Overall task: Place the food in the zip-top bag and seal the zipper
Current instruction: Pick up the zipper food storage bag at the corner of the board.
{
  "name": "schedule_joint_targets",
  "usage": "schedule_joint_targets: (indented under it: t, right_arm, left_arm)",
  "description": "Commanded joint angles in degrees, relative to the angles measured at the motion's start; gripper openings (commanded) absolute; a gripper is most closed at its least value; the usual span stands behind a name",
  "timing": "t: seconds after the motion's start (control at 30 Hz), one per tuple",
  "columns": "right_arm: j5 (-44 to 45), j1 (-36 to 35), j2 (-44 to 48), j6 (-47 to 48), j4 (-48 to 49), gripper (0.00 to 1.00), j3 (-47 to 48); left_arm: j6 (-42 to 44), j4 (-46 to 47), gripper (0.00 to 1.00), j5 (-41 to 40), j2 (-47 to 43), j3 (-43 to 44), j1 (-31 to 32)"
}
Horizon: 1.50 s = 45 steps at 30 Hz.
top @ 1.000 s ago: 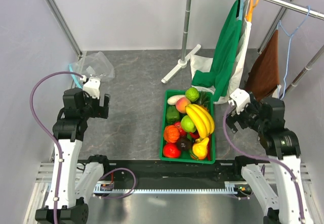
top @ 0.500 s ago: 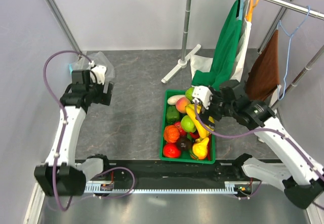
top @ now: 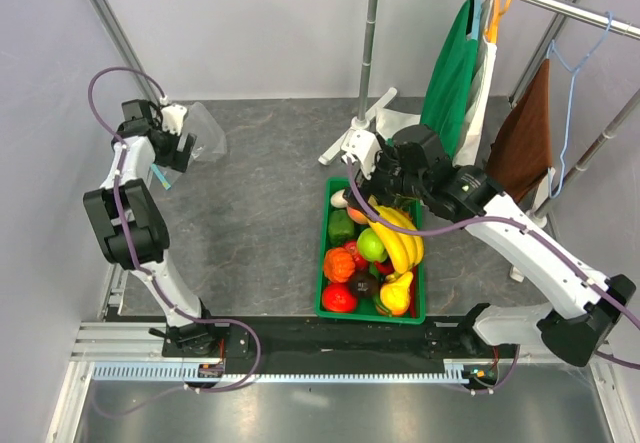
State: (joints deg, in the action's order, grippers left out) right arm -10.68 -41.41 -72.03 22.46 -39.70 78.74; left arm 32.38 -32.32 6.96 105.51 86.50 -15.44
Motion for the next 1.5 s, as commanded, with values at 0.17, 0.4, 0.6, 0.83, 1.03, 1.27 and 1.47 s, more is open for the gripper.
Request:
schedule_joint_targets:
  t: [0.17,0.4,0.6,0.83,1.03,1.27,1.47]
  right_arm:
    - [-0.7,-0.3,-4.1,-5.2,6.8,0.98,1.9]
    - [-0.1,-0.3,-5.9,-8.3,11.7,0.98,2.6]
    - [-0.1,-0.2,-5.1,-10.9,19.9,0.98,0.1]
    - [2.0,-0.3,-5.0,-10.5,23.3,0.98,-1.8]
    - [1.8,-0.3,-4.0,-10.3,23.8,0.98,-2.2]
    - [-2.4,-0.3,-0.8,-2.2,32.2,0.98,-8.2]
    - [-7.2,-1.3,-2.2,5.9,47.2,0.98,-12.2]
  left_arm:
    - [13.0,13.1,0.95,6.1,11.1,1.8,-3.0]
    - [13.8,24.6,0.63,3.3,14.3,-2.1,-3.0]
    - [14.2,29.1,0.02,4.9,10.4,-6.3,-2.9]
    - [13.7,29.2,0.02,9.6,2.2,-11.0,-2.9]
    - [14.4,24.8,0.02,14.9,-3.5,-11.9,-3.0]
    - [8.6,8.7,0.02,26.7,-15.9,-9.0,-2.5]
    - [2.4,-4.9,0.02,28.4,-25.9,-7.9,1.6]
